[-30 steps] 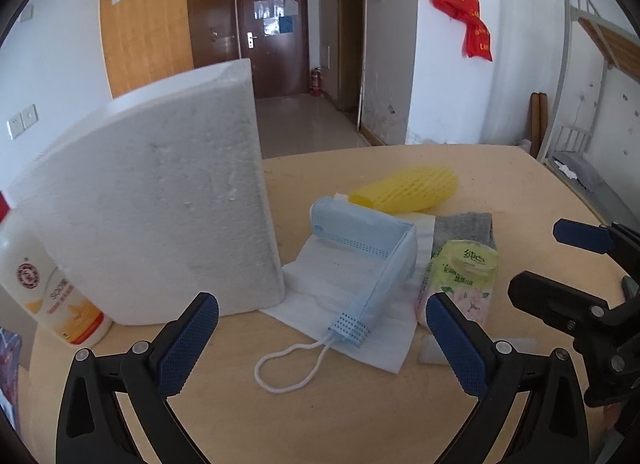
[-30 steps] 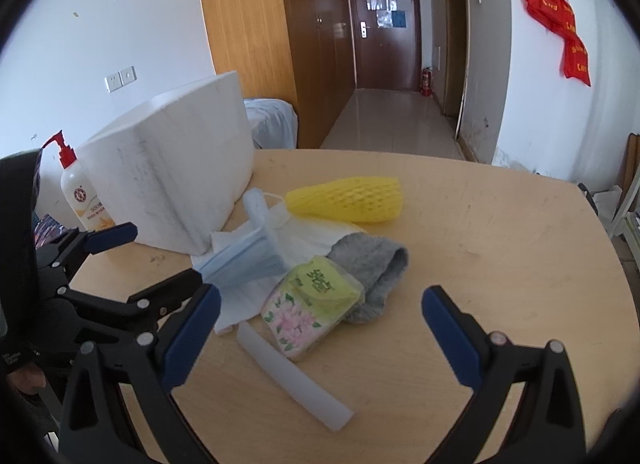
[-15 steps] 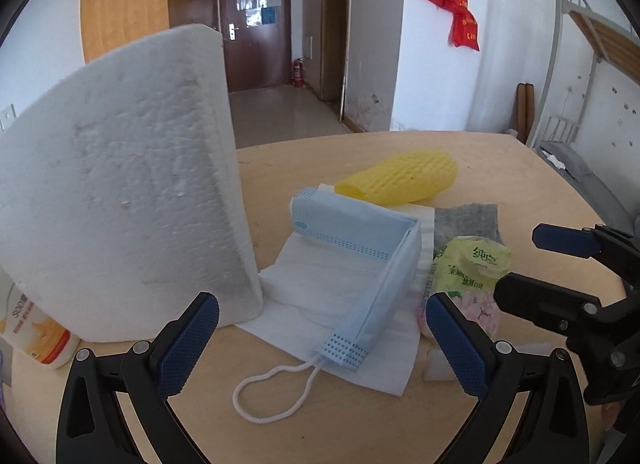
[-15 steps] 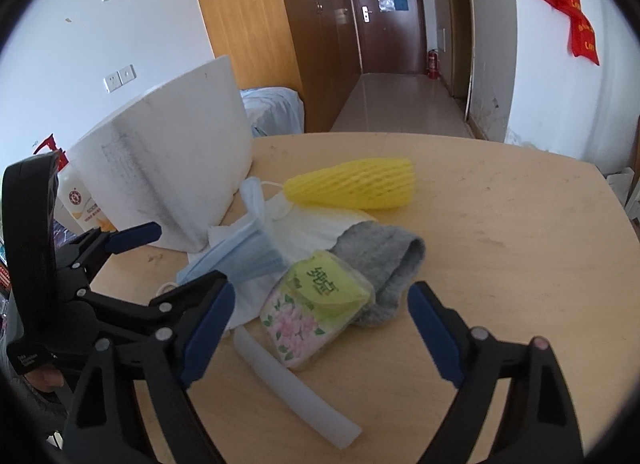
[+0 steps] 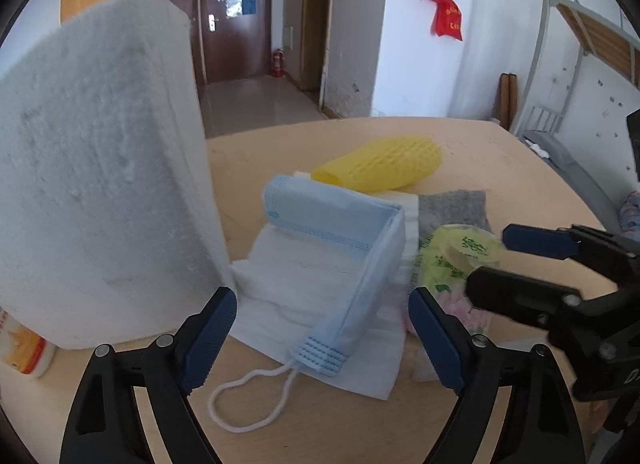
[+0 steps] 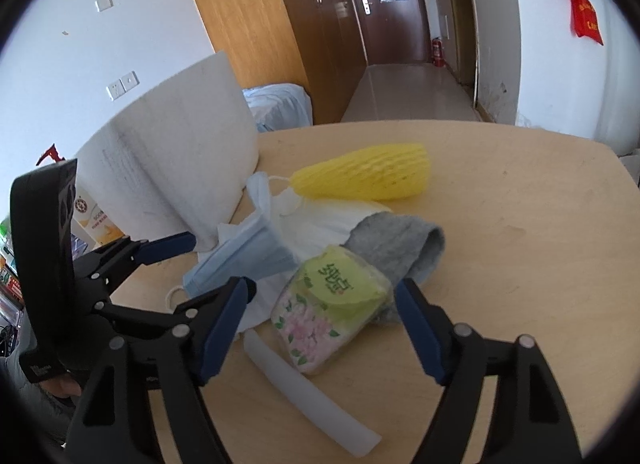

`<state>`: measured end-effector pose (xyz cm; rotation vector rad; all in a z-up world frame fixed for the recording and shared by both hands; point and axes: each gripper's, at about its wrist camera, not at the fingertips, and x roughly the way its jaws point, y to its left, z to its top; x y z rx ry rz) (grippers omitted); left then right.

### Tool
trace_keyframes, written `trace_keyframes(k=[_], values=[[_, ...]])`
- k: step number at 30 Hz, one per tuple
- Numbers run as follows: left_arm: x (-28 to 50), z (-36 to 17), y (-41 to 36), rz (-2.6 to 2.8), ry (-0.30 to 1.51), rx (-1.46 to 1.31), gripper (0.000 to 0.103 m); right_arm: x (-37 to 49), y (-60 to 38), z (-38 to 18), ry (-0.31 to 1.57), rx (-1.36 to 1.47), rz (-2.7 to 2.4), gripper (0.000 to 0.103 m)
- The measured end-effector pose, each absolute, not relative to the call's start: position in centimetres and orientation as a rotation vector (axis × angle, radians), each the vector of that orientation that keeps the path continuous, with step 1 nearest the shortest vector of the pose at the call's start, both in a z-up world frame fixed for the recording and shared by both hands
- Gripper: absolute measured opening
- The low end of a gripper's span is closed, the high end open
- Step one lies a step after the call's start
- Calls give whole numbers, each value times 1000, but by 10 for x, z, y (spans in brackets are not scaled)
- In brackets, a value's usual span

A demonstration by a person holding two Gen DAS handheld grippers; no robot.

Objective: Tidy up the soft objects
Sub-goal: 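Move both grippers toward the blue mask and tissue pack on the table, then grasp the blue mask with the left gripper while the right gripper grasps the tissue pack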

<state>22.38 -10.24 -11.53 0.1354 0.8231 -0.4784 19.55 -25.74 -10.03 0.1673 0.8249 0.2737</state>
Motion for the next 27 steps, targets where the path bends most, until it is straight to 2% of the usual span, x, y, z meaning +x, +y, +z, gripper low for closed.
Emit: trace_keyframes(k=[8,10,13,18,21,23,25,27], values=[[233,-125,-108,-520,863,139,64,200,-257,-106,844,187,278,80],[235,-127,-109,-537,879,128,55,201,-258,-108,850,199,288,76],[239,-129,-110,-539,891,125,51,203,-260,-109,858,211,292,72],[242,-130,-110,-549,902,132,40,205,-263,-113,871,225,288,70],[241,-129,-107,-549,903,129,30,207,-263,-114,880,231,289,70],[241,-128,-107,-542,902,135,21,207,-263,-114,884,236,302,60],[241,-130,-102,-538,905,129,18,209,-265,-115,895,268,327,43],[241,-129,-100,-539,905,126,16,208,-267,-115,903,274,325,32]])
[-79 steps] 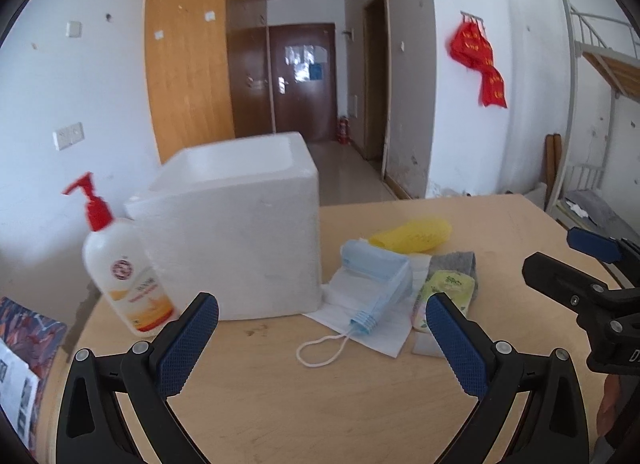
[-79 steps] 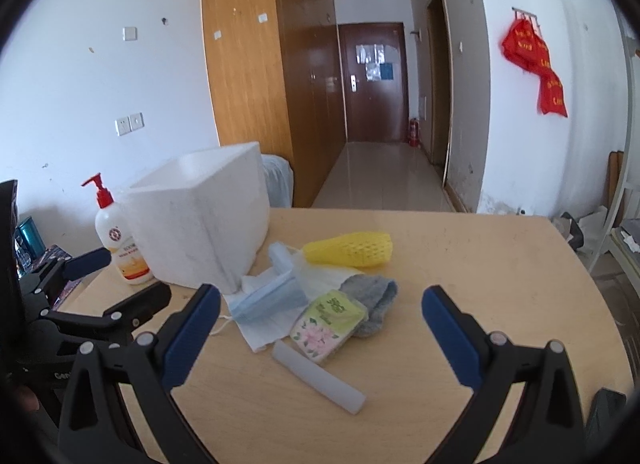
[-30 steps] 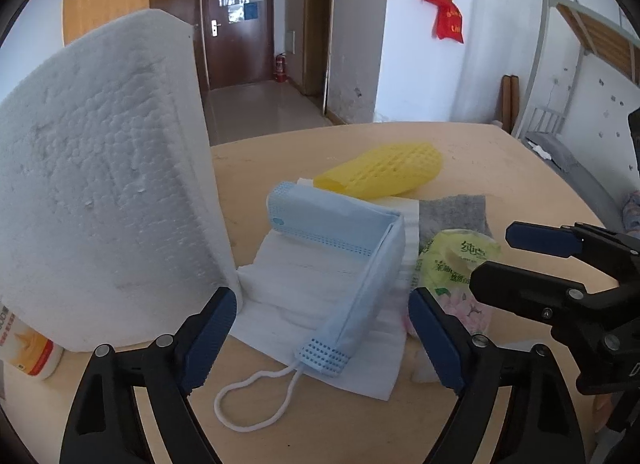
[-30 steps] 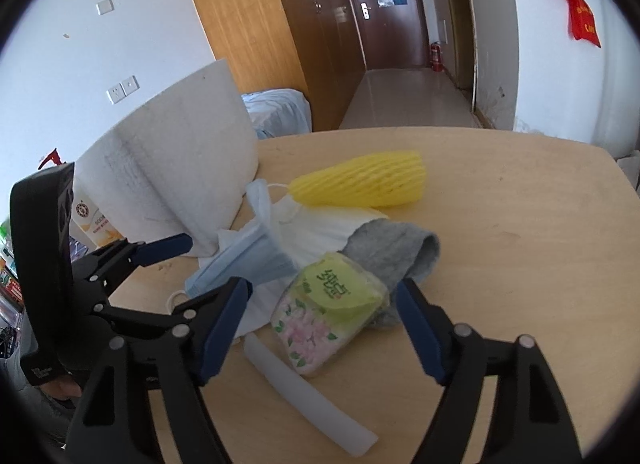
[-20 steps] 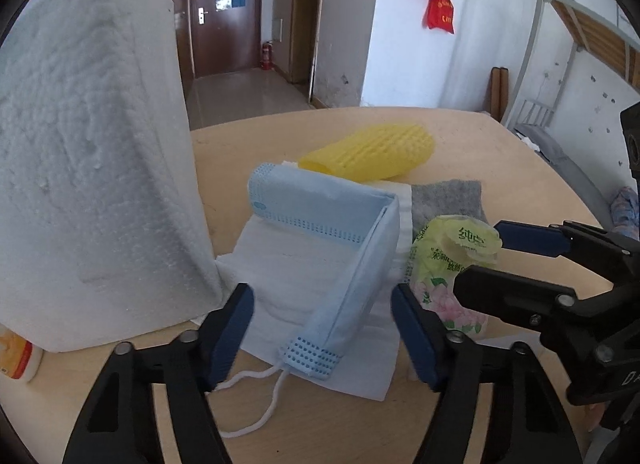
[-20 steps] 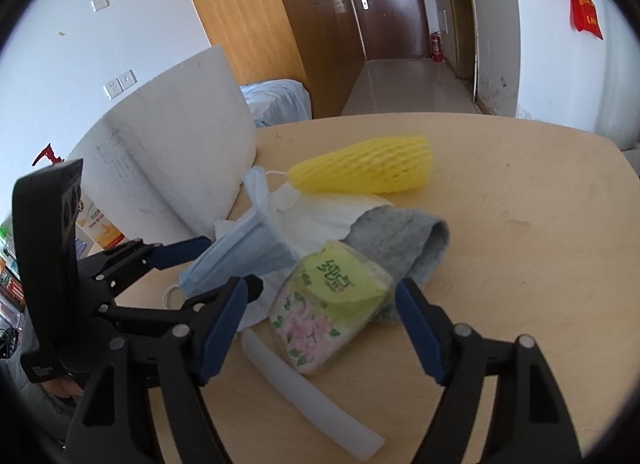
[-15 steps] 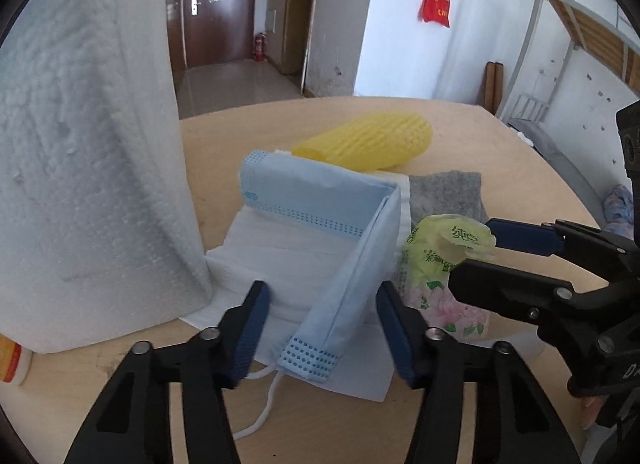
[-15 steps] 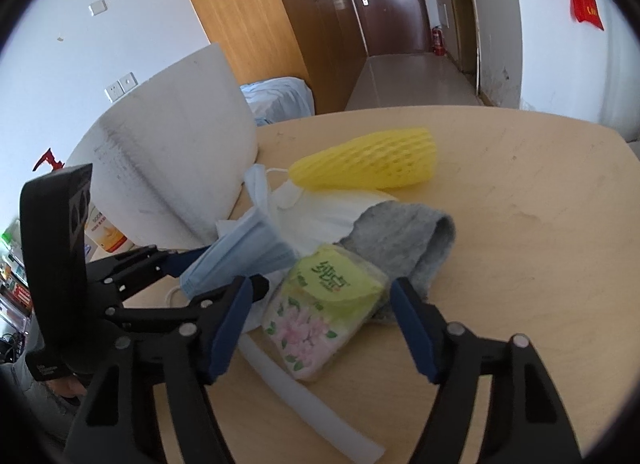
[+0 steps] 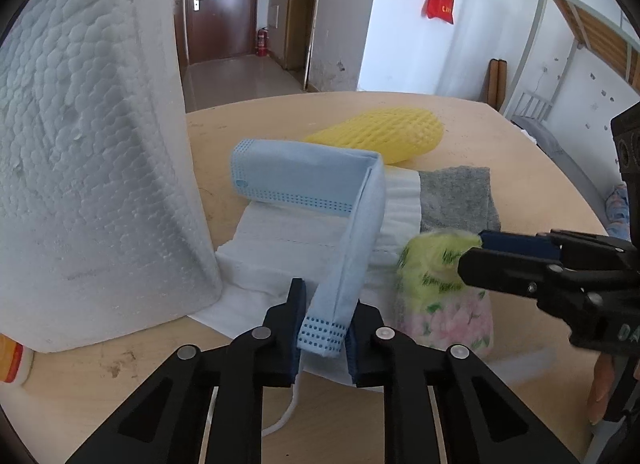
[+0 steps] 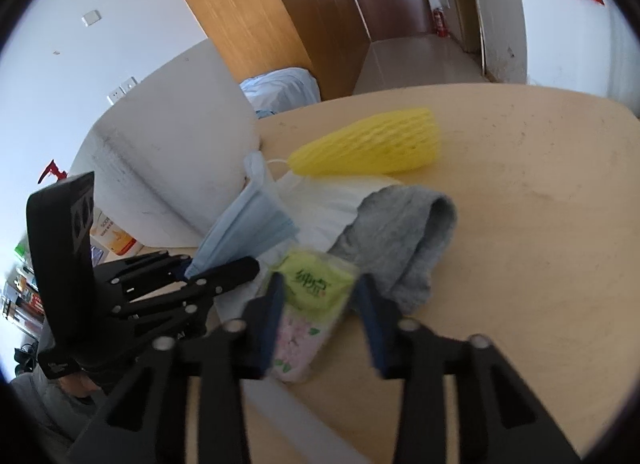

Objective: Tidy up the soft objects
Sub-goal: 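Grasp the blue mask with the left gripper while the right gripper grasps the tissue pack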

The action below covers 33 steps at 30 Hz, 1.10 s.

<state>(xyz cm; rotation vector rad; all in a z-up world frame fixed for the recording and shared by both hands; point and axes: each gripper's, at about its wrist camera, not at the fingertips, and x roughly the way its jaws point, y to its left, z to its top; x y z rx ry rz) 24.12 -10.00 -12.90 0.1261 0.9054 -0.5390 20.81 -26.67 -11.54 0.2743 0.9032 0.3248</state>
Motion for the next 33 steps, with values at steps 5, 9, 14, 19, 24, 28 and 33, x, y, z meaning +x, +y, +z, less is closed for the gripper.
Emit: trace_keyframes(k=[5,9,14,19,24,28,33], values=[[241,-128,-98,-539,907,121,6,207,-265,-116,911,256,333,18],[238,-126,-98,-539,895,111,3,203,-268,-112,892,269,334,13],[227,-109,-93,-535,818,119,3,194,-273,-103,843,274,335,8],[218,-98,-91,-532,774,132,3,190,-274,-101,822,290,333,9],[212,-91,-83,-538,755,121,3,196,-261,-110,904,242,320,14],[198,-77,-82,-547,718,131,3,198,-254,-116,936,229,342,50],[186,-72,-75,-554,694,139,3,199,-249,-115,921,214,331,67]])
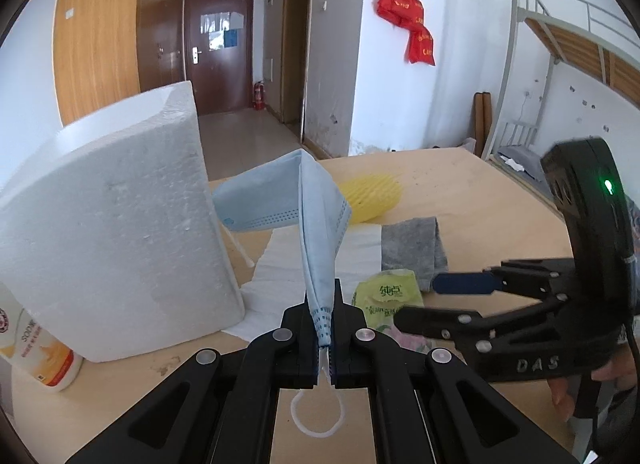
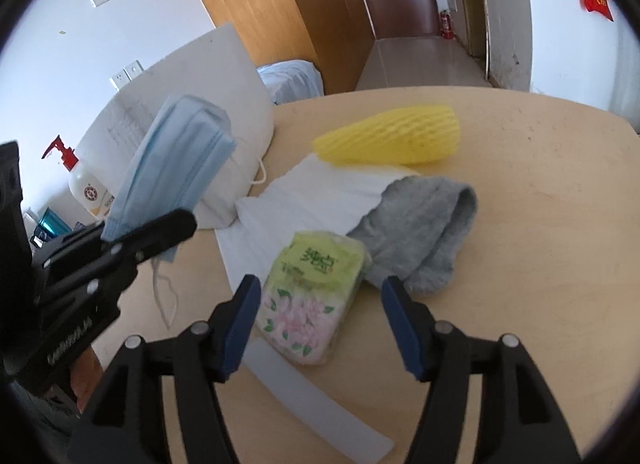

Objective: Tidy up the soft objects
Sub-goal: 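Grasp the blue mask with the left gripper while the right gripper grasps the tissue pack, then lift the blue mask with the left gripper while the right gripper lifts the tissue pack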

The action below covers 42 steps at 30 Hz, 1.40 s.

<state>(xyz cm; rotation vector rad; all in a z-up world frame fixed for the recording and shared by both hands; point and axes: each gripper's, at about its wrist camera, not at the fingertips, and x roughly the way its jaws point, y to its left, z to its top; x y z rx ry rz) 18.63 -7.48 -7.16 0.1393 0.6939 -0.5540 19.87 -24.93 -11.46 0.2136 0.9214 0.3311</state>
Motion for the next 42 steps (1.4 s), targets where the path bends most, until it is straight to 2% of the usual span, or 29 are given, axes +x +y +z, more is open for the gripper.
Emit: trace_keyframes(k=[5,11,12,13,16,18,27,33,42], values=[[183,-68,-72,-554,685,138,3,204,-239,-127,979,197,348,68],[178,-65,-69,-557,672,139,3,203,-241,-127,957,226,360,67],[178,-65,-69,-559,672,138,3,202,-242,-126,944,231,359,59],[177,-66,-68,-558,671,138,3,201,-242,-125,941,222,358,46],[179,-67,-68,-552,675,136,3,203,-243,-126,951,217,366,30],[181,-69,-68,-547,679,128,3,202,-240,-127,962,208,376,15],[179,-66,-69,-529,657,144,3,194,-237,-120,933,196,371,9],[177,-64,-68,-519,646,139,3,180,-232,-97,862,117,357,9],[159,-49,-68,-507,604,149,3,166,-248,-72,788,145,324,9]])
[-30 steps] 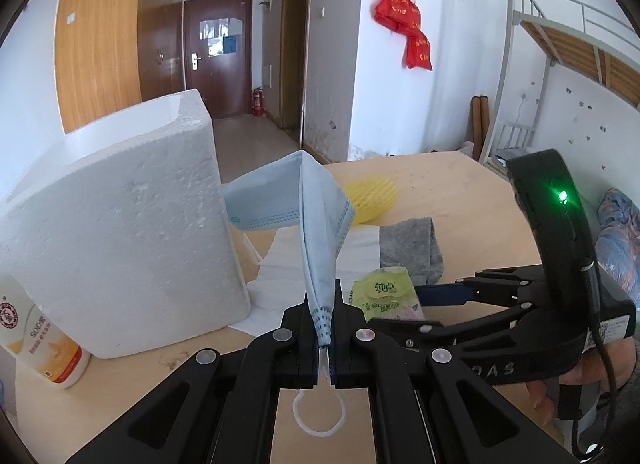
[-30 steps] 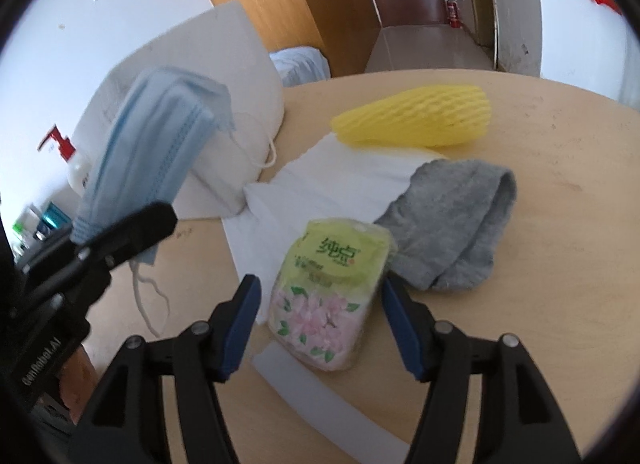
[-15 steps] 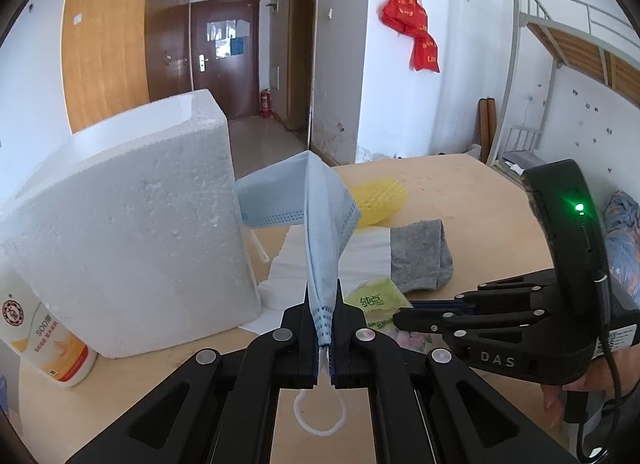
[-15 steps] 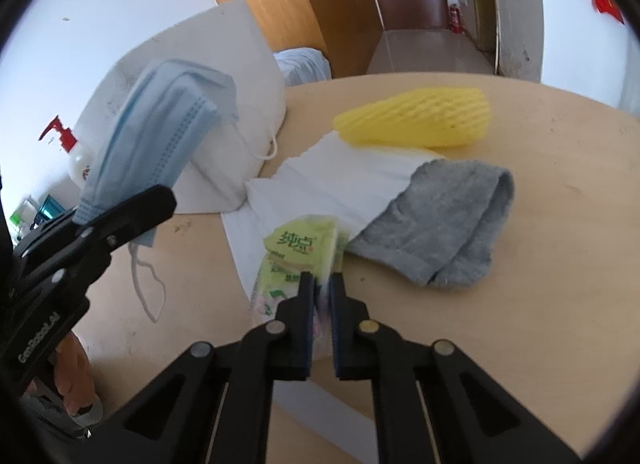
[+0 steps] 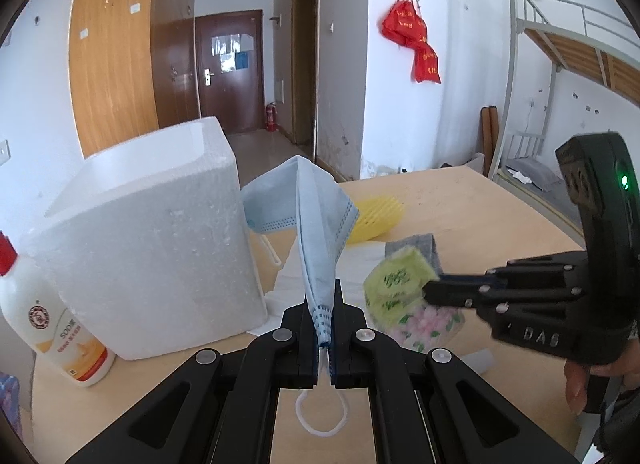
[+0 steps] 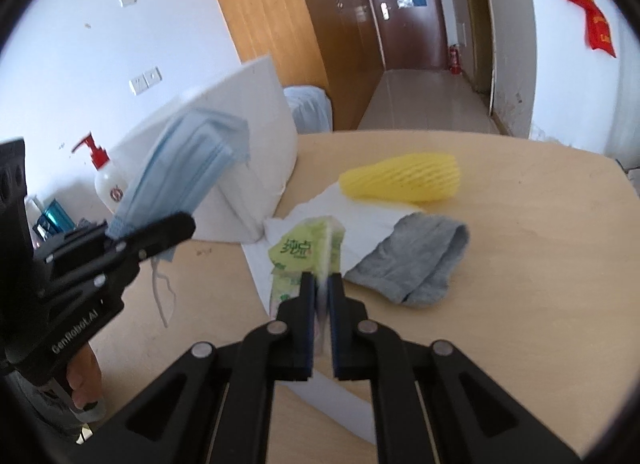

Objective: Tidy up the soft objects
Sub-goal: 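Lift the blue mask with the left gripper while the right gripper lifts the tissue pack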

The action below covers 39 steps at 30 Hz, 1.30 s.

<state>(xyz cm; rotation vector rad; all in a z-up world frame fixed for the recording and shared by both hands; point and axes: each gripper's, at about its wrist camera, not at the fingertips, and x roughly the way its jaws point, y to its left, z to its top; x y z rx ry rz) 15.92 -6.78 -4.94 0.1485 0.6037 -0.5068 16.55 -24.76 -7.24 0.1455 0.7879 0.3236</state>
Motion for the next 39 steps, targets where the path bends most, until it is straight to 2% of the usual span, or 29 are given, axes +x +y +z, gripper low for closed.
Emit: trace_keyframes(k=[19,39], values=[[75,-22,-57,-461,531,141,3,83,-248,-25,614,150,307,9],[-35,11,-16,-262,370,111,3,-2,-212,17,407,86,392,9]])
